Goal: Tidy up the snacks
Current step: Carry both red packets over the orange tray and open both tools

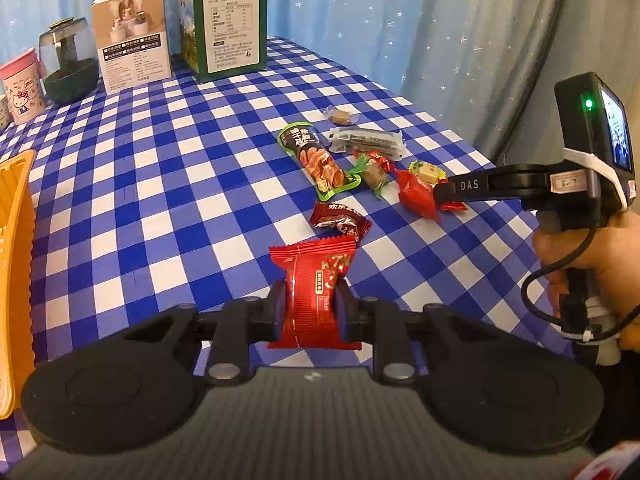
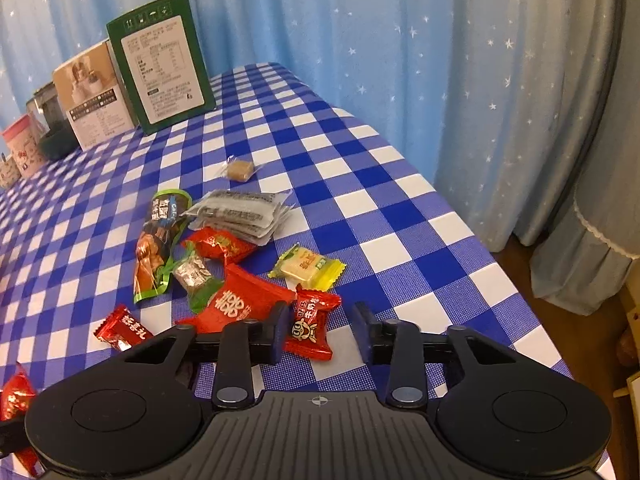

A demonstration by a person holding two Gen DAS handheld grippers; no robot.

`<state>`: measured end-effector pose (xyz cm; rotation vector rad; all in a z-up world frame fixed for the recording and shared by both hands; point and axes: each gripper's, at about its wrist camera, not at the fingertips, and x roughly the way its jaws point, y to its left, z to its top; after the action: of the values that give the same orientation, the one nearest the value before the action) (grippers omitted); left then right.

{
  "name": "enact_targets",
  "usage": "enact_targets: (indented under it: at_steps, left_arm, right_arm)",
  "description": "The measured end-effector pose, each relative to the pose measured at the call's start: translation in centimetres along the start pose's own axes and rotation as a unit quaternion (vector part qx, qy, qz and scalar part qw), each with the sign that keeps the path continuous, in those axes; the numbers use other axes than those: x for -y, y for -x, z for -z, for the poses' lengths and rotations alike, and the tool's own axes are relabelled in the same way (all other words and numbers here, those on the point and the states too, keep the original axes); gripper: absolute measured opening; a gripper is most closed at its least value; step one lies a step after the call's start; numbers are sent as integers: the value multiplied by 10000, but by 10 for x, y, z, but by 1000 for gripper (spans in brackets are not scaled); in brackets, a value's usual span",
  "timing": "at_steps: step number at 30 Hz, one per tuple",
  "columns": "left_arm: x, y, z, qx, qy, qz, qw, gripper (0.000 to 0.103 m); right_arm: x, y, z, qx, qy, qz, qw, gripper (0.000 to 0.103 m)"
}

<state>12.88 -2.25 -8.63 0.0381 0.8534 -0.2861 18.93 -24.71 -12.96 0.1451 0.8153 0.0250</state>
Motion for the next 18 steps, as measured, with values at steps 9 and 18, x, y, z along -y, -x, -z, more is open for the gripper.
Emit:
enact_targets:
  at_steps: [9, 18]
  left_arm:
    - [-6, 19, 2, 60, 205, -175, 9996, 22]
    - [-37, 73, 7, 274, 650, -620, 9956, 22]
  right_arm:
    - [-7, 31, 8, 152, 142, 23, 9998, 16]
    - [-66, 90, 15, 246, 523, -702, 9959, 16]
